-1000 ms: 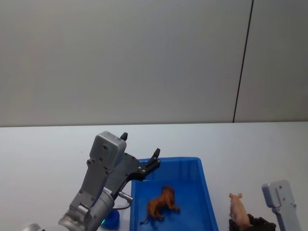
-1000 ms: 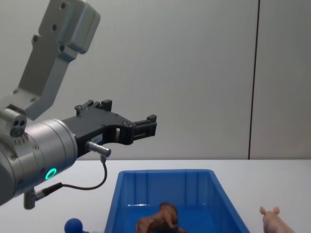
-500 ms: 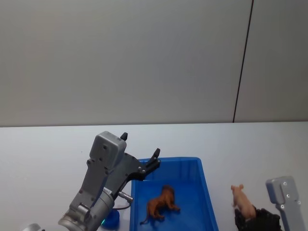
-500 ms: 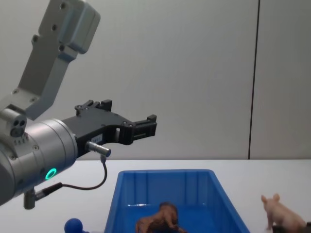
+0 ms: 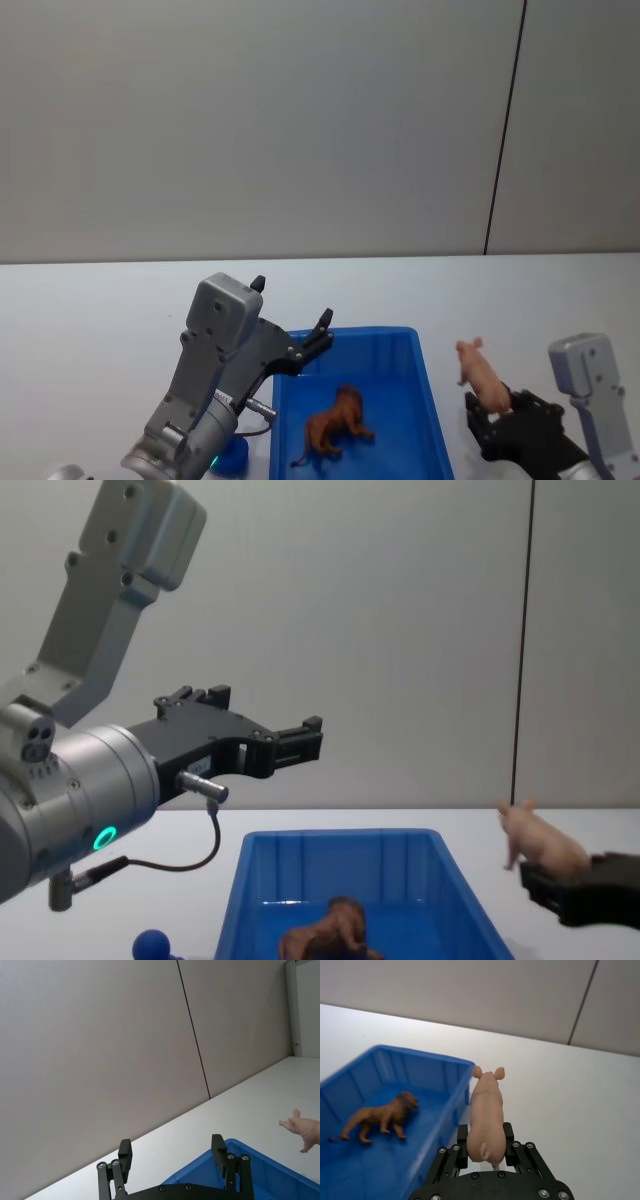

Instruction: Pick up the two dolls from the table and place them into the box.

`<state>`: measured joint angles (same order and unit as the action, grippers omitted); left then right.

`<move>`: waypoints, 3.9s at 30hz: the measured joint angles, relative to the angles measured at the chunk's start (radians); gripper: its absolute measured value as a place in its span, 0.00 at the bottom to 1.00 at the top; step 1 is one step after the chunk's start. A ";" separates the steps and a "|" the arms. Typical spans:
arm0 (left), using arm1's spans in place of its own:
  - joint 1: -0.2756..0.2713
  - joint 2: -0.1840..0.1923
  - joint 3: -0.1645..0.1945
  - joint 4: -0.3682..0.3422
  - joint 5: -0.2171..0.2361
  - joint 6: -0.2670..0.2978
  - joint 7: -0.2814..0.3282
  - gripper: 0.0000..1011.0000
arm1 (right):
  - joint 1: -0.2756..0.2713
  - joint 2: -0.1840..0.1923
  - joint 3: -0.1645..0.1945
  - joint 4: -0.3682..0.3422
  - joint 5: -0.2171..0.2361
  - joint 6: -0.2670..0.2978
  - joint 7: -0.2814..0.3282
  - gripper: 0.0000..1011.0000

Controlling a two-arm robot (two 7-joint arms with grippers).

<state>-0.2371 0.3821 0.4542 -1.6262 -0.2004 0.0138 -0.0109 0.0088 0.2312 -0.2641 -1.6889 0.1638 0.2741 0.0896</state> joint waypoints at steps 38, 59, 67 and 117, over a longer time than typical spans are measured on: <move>0.000 0.000 0.000 0.000 0.000 0.000 0.000 0.99 | 0.156 -0.079 -0.020 0.088 0.044 0.038 0.190 0.99; 0.000 0.000 0.000 0.000 0.000 0.000 0.000 0.99 | 0.111 -0.043 0.014 0.034 0.050 0.038 0.050 0.99; 0.000 0.000 0.000 0.000 0.000 0.000 0.000 0.99 | 0.098 -0.033 0.022 0.022 0.050 0.034 0.023 0.99; 0.072 0.105 -0.089 -0.053 -0.166 0.364 0.006 0.99 | 0.084 -0.022 0.030 0.009 0.048 0.030 -0.008 0.99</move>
<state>-0.1655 0.4874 0.3654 -1.6794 -0.3662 0.3783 -0.0045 0.0926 0.2092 -0.2337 -1.6795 0.2121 0.3036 0.0813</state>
